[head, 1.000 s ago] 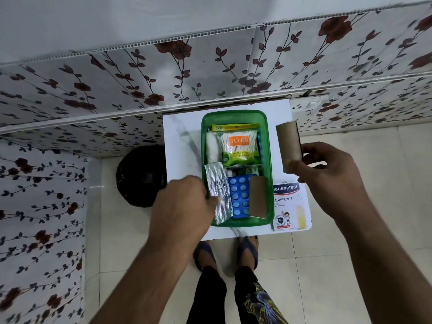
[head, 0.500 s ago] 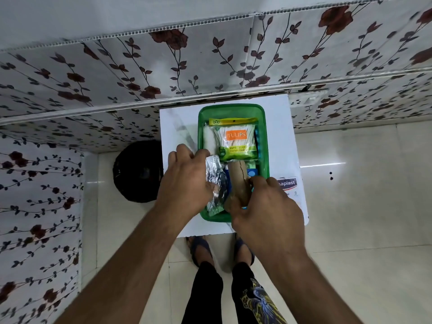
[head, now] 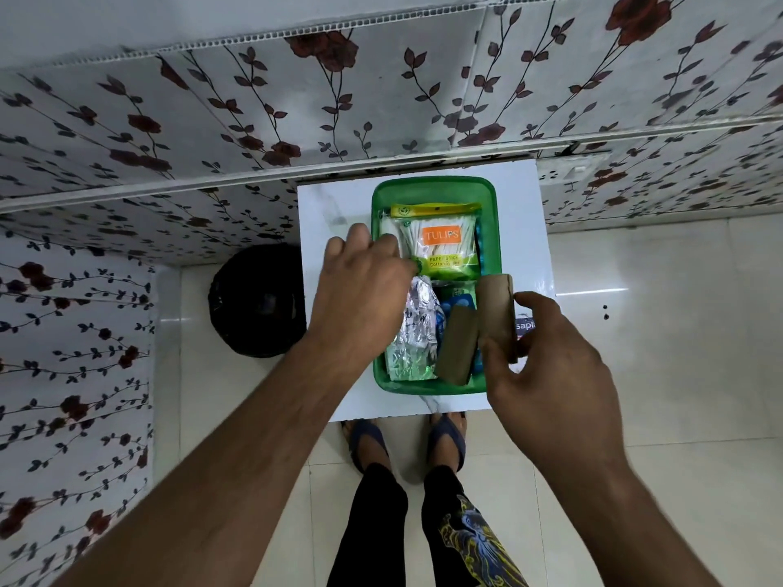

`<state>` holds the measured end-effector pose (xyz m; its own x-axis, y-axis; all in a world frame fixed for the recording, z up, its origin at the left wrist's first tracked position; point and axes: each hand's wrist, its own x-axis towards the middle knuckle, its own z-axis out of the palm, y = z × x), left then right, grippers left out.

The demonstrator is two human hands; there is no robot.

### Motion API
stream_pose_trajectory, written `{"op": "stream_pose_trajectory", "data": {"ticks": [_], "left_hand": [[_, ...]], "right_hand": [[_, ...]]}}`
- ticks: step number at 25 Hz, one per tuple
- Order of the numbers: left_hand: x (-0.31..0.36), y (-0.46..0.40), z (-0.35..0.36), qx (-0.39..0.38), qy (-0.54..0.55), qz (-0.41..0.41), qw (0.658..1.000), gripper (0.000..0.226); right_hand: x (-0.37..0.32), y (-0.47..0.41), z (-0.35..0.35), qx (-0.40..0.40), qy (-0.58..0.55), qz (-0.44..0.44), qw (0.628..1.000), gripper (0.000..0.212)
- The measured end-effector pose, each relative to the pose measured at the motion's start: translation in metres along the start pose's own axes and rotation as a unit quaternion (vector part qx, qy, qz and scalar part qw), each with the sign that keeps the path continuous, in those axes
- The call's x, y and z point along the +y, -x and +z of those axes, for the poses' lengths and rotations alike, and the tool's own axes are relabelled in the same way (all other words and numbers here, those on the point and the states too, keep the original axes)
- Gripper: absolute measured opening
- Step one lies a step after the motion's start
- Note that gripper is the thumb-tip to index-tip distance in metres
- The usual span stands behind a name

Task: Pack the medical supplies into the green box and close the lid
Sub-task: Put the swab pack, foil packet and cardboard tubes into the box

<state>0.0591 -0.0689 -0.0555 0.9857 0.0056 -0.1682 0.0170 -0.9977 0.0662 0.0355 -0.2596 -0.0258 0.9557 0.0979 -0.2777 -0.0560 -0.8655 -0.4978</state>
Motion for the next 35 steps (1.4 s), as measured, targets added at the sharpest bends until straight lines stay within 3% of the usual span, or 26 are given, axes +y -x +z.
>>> {"op": "stream_pose_trajectory", "data": {"ticks": [7, 11, 15, 19, 27, 33, 35], "left_hand": [[-0.005, 0.006, 0.001, -0.001, -0.049, 0.066, 0.997, 0.040], [-0.007, 0.010, -0.003, 0.017, -0.018, 0.073, 0.997, 0.055], [-0.001, 0.014, 0.000, -0.018, 0.047, 0.112, 0.992, 0.062], [0.004, 0.016, 0.005, -0.056, 0.070, 0.127, 0.988, 0.081], [0.009, 0.019, 0.007, -0.044, 0.046, 0.125, 0.990, 0.076], [0.009, 0.021, 0.009, -0.051, 0.015, 0.106, 0.993, 0.071], [0.008, 0.019, 0.007, -0.055, 0.022, 0.101, 0.993, 0.069]], "right_hand": [[-0.011, 0.005, 0.006, 0.018, 0.038, -0.027, 0.999, 0.051], [-0.007, 0.004, 0.003, 0.043, 0.088, -0.019, 0.995, 0.053], [-0.010, 0.012, 0.013, -0.012, 0.160, -0.035, 0.986, 0.069], [-0.003, 0.003, 0.014, 0.022, 0.163, -0.033, 0.986, 0.060], [0.006, -0.011, 0.025, -0.020, 0.245, -0.067, 0.967, 0.036], [0.017, -0.010, 0.022, -0.077, 0.240, -0.092, 0.963, 0.056], [0.025, -0.011, 0.016, -0.044, 0.182, -0.116, 0.975, 0.055]]}}
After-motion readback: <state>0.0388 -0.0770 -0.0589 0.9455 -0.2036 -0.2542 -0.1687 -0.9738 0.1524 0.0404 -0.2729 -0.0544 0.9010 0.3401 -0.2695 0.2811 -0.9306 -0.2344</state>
